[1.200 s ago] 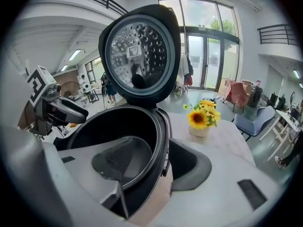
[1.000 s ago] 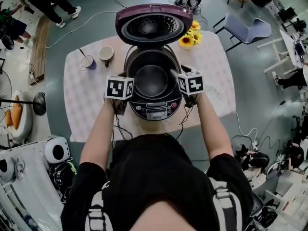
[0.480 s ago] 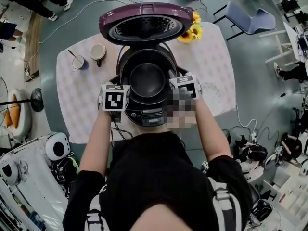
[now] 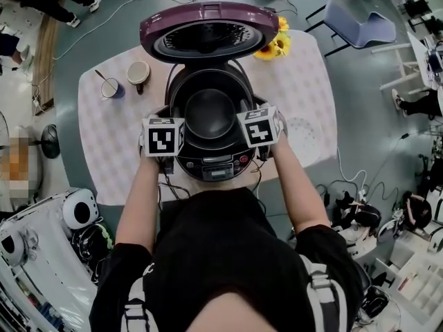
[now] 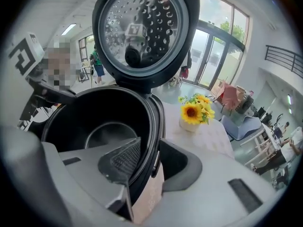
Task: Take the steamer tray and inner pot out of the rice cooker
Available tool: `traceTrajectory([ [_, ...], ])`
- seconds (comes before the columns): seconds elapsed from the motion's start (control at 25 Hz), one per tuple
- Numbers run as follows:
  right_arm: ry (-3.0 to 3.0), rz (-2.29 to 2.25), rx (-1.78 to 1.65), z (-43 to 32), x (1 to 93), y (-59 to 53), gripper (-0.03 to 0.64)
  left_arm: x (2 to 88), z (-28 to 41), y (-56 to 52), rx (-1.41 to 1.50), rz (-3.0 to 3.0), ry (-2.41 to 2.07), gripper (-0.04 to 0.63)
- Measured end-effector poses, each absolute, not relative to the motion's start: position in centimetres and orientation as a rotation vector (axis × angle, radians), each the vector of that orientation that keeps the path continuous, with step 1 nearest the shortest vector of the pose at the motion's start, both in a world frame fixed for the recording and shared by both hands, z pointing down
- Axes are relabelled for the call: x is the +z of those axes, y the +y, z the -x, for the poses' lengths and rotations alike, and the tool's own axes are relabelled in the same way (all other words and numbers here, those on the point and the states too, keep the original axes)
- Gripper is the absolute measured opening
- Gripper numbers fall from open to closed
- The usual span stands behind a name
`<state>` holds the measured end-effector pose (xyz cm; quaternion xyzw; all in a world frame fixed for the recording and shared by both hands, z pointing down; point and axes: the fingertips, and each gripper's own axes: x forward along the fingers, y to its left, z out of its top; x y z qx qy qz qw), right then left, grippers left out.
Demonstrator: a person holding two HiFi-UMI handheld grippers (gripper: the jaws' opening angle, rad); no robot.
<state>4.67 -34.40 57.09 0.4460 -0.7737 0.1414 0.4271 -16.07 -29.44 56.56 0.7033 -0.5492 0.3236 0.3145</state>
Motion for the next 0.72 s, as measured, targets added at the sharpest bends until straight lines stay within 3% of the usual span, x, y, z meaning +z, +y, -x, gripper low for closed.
traceTrajectory([
  [0.48, -1.815, -1.12, 0.255, -4.3, 57.1, -33.9, 0.102, 54.3, 16.2, -29.2, 0.636, -1.893, -1.421, 0.037],
  [0.72, -1.854, -1.215, 0.409, -4.3, 56.1, -34.4, 0.069, 53.7, 16.6, -29.7, 0.518, -1.883, -1.369, 0.029],
])
